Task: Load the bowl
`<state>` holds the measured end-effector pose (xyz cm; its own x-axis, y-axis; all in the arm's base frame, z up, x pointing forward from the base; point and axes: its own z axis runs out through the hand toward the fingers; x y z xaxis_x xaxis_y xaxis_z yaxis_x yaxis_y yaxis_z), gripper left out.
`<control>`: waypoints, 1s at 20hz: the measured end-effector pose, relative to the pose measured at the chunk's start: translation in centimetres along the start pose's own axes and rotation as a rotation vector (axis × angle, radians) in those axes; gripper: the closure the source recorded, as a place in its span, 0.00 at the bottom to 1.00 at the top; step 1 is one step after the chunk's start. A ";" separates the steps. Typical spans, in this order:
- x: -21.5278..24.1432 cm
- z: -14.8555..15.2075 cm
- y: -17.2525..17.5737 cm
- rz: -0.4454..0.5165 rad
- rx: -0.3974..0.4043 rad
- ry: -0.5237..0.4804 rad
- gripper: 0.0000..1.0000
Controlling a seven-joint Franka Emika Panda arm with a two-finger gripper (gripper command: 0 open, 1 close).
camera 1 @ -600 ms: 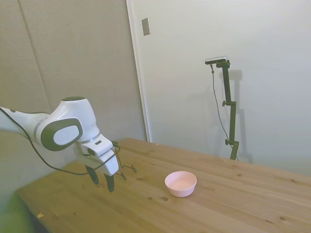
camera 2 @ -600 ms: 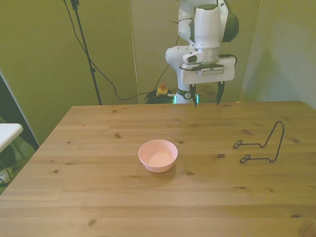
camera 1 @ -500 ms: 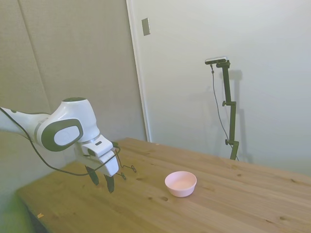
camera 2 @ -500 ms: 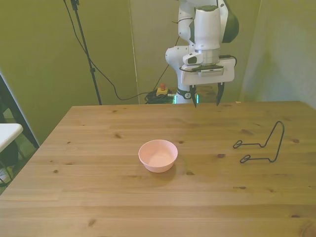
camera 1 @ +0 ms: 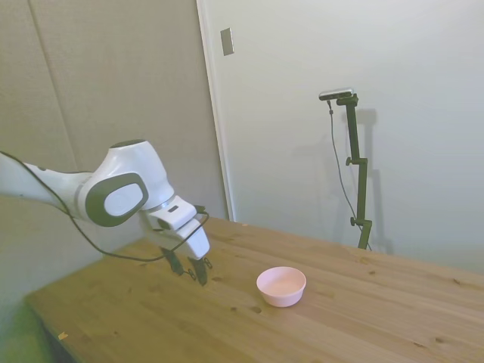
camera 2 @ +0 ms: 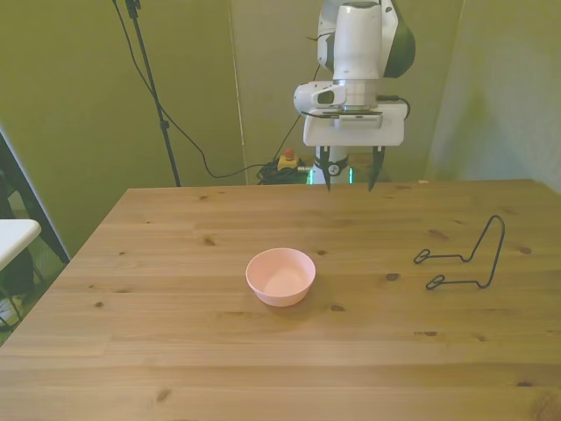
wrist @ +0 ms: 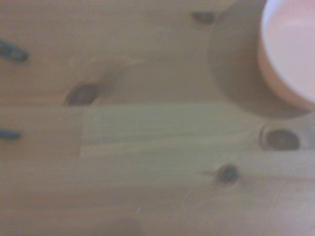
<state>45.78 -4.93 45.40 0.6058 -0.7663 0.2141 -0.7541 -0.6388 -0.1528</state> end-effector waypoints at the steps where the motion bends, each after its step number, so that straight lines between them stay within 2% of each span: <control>1: 1.5 0.3 -0.5 0.009 0.000 0.005 0.00; 5: 6.3 2.2 -3.4 0.029 0.000 0.018 0.00; 10: 10.1 5.1 -6.3 0.058 -0.031 0.043 0.00; 19: 13.0 11.4 -7.3 0.100 -0.098 0.029 0.00; 20: 13.0 11.8 -7.2 0.099 -0.103 0.027 1.00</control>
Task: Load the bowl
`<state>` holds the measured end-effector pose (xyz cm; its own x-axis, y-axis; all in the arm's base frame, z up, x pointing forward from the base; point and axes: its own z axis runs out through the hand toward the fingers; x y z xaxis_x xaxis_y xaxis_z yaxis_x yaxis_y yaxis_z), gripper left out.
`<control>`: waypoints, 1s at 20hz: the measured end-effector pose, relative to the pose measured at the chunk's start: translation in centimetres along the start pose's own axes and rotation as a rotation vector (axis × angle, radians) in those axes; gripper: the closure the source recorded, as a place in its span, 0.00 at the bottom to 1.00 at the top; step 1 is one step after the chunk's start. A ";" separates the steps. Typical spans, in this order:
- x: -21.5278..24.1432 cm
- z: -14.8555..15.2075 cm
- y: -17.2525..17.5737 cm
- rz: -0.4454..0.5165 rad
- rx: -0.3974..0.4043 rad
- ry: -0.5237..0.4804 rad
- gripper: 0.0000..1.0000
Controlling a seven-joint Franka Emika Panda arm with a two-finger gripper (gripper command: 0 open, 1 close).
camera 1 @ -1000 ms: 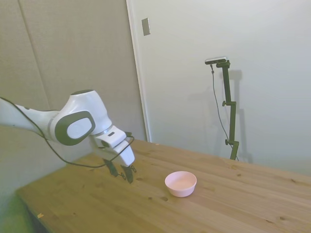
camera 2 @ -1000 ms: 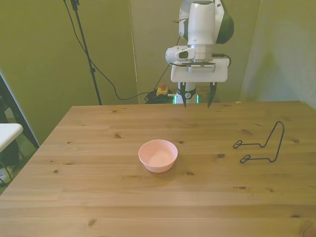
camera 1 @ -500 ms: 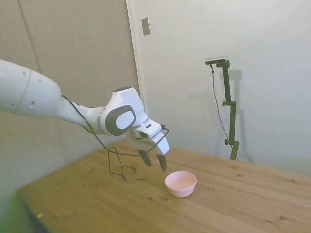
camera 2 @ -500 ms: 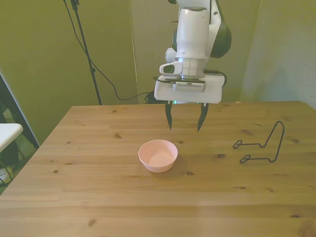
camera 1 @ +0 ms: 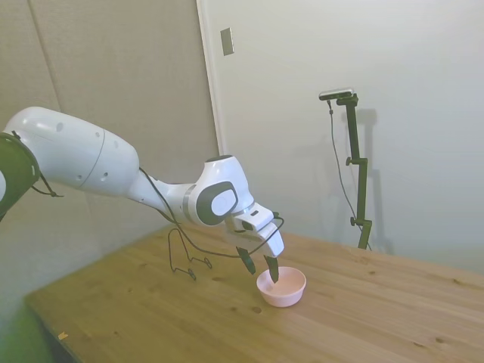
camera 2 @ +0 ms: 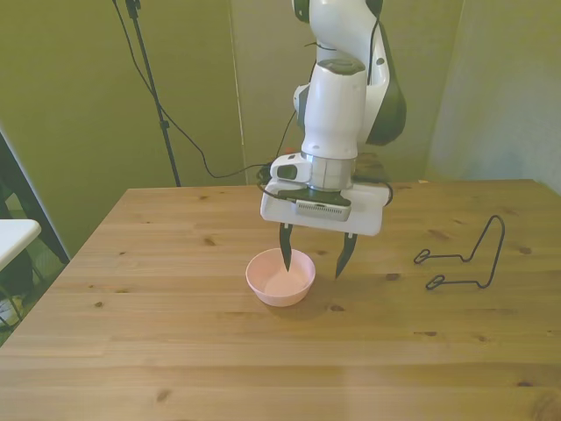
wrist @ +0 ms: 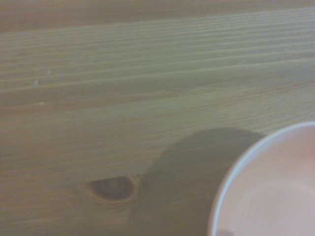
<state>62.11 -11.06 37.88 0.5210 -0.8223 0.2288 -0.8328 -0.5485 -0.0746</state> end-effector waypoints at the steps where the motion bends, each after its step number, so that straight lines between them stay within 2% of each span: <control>1: 0.0 0.3 0.0 0.000 -0.004 -0.002 1.00; 20: 1.0 1.3 1.6 0.030 -0.017 0.002 1.00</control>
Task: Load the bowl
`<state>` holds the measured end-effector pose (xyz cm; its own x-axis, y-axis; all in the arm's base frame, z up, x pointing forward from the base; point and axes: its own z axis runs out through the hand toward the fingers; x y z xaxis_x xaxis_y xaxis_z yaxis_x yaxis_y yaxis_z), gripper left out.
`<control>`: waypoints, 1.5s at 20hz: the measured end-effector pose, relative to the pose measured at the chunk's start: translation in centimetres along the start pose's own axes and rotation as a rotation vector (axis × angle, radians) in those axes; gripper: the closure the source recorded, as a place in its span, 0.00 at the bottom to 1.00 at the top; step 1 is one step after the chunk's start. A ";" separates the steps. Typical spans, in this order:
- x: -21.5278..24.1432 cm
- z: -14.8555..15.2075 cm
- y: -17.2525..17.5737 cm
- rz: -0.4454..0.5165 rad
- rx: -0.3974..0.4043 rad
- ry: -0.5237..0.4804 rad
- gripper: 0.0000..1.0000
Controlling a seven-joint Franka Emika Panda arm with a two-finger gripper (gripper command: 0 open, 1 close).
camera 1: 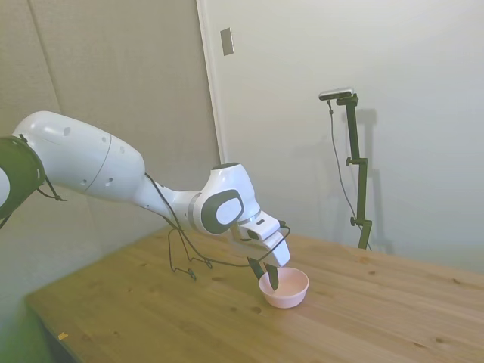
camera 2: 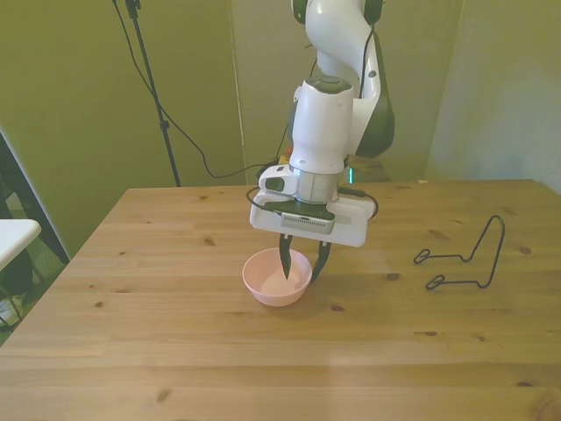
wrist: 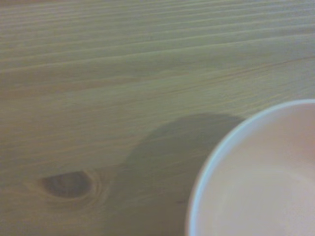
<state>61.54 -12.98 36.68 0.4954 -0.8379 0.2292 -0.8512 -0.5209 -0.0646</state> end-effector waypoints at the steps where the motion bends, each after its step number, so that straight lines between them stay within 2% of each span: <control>1: 0.0 0.0 0.0 0.001 0.000 0.000 1.00; 9: 0.0 0.1 0.1 0.020 0.025 -0.004 1.00; 15: -0.2 -2.3 -0.5 0.023 0.085 -0.014 1.00; 19: -2.5 -7.0 -2.3 -0.005 0.188 -0.072 1.00; 25: -9.7 -16.1 -4.5 -0.093 0.330 -0.211 1.00; 27: -11.7 -17.9 -5.1 -0.110 0.363 -0.256 1.00; 30: -13.7 -18.8 -5.6 -0.152 0.384 -0.317 1.00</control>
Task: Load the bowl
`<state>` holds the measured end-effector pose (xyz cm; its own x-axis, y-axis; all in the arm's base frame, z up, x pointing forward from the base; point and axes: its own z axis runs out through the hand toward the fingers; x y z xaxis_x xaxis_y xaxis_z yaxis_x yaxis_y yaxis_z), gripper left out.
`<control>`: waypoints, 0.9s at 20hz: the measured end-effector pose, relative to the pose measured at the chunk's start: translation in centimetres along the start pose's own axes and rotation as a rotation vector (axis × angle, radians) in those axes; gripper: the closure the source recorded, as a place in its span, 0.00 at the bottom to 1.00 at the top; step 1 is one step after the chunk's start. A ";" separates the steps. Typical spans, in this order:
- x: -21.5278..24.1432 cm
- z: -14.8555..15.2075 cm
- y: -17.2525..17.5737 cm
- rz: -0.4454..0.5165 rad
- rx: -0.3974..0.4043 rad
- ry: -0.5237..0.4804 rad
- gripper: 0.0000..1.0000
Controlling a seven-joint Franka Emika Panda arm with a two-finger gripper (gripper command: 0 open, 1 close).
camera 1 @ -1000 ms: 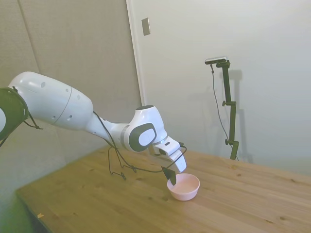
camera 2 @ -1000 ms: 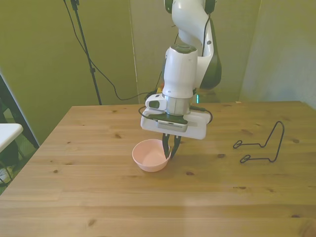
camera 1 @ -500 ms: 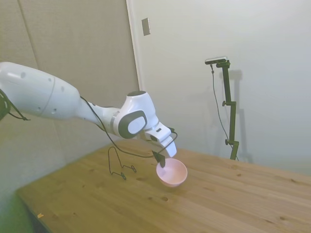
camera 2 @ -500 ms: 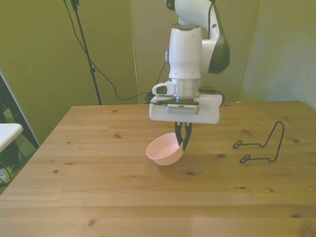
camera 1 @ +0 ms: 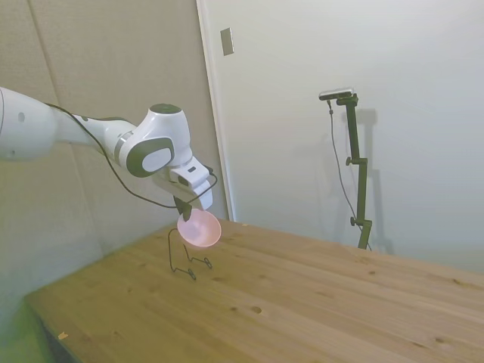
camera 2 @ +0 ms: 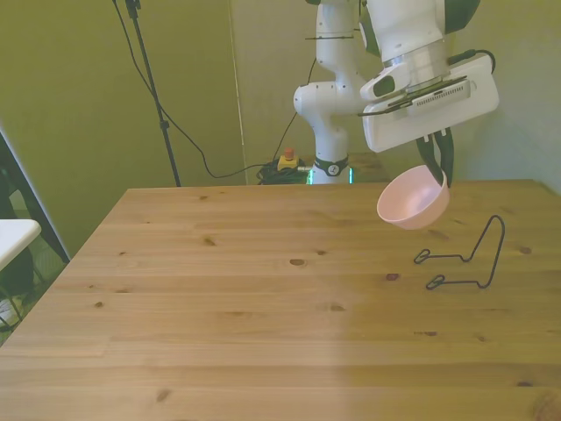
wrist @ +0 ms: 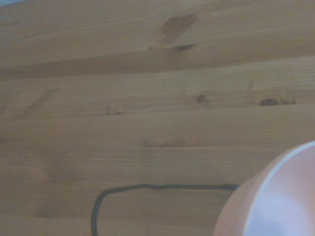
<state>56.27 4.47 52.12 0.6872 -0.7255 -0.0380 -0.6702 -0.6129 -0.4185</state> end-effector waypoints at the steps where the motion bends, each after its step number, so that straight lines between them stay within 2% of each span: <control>1: -0.2 0.3 0.0 -0.009 0.006 -0.010 1.00; 6: -1.5 3.1 -0.1 -0.038 0.104 -0.070 1.00; 13: -0.8 6.2 0.4 -0.058 0.281 -0.151 1.00; 18: -1.4 6.4 0.9 -0.066 0.297 -0.166 1.00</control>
<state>56.50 6.99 45.99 0.7790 -0.6115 -0.1387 -0.5284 -0.5211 -0.6702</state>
